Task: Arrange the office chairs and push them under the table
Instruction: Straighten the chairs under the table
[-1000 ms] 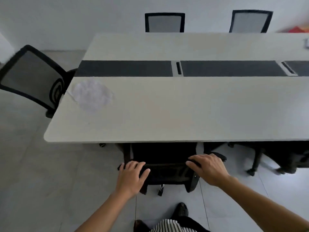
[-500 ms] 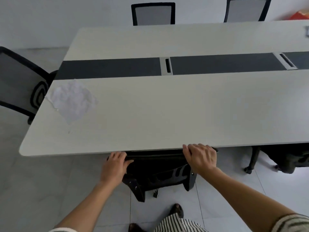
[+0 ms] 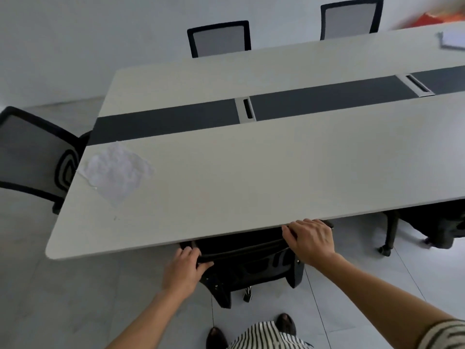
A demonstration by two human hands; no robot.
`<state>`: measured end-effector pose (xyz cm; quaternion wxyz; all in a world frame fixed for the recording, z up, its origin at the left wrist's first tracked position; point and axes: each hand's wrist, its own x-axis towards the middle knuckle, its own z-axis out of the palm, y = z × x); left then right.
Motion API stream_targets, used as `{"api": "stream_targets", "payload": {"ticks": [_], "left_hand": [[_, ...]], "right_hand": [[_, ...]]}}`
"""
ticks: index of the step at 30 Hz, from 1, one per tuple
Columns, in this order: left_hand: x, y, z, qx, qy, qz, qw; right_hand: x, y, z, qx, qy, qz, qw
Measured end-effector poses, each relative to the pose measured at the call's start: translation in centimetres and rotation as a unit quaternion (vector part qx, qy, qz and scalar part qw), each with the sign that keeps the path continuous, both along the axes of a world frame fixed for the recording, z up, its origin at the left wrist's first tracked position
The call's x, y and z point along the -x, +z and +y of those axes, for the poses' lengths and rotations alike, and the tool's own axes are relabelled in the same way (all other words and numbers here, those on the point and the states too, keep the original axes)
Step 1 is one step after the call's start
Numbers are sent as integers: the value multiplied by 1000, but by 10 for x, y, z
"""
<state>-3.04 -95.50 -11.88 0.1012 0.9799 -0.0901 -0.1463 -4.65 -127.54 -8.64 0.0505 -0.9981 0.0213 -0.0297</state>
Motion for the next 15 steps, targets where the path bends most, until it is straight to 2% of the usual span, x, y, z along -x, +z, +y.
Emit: {"api": "stream_targets", "payload": {"ticks": [4, 9, 15], "left_hand": [[18, 3, 8, 26, -4, 36, 999], [27, 5, 15, 32, -14, -12, 999], [21, 6, 33, 49, 1, -9, 999]], "right_hand": [[8, 14, 4, -34, 0, 59, 998], [12, 29, 4, -70, 44, 169, 982], [29, 32, 22, -104, 77, 179, 975]]}}
